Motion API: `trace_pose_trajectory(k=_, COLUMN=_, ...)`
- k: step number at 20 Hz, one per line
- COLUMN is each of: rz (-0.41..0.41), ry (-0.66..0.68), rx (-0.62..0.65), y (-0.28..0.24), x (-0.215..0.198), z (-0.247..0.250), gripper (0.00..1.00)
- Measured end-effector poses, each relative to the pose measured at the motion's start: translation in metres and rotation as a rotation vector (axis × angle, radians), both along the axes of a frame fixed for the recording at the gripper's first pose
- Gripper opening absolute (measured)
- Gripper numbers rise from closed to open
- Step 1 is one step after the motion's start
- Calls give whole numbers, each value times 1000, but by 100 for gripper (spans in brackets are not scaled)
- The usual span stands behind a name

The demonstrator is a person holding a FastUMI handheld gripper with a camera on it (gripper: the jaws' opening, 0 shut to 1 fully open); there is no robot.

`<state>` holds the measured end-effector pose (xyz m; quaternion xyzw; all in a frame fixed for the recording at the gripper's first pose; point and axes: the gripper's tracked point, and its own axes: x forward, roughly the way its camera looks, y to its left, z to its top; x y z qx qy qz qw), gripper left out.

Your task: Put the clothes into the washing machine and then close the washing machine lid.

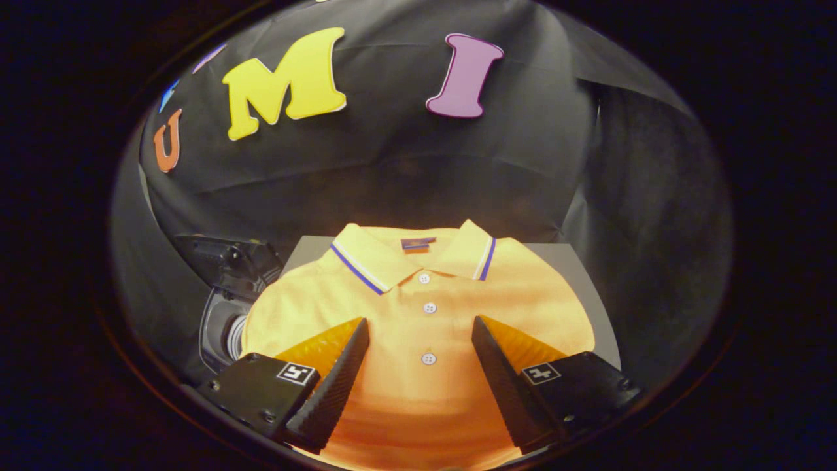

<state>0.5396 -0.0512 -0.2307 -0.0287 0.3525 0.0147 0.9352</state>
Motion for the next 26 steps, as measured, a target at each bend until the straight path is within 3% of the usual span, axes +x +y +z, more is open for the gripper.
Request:
trace_pose_trajectory(k=10, rz=8, ry=45, rx=5, y=2, x=0, z=-12, gripper=91)
trace_pose_trajectory(k=12, rz=12, ry=34, rx=15, y=4, x=2, z=-10, gripper=83)
trace_pose_trajectory(k=17, rz=18, ry=20, rx=22, y=2, x=6, z=-11, gripper=27)
trace_pose_trajectory(k=21, rz=30, ry=-8, rx=43, y=3, x=7, z=-8, gripper=10)
trace_pose_trajectory(k=26, rz=62, ry=-35, rx=40, y=7, x=1, z=3, gripper=6)
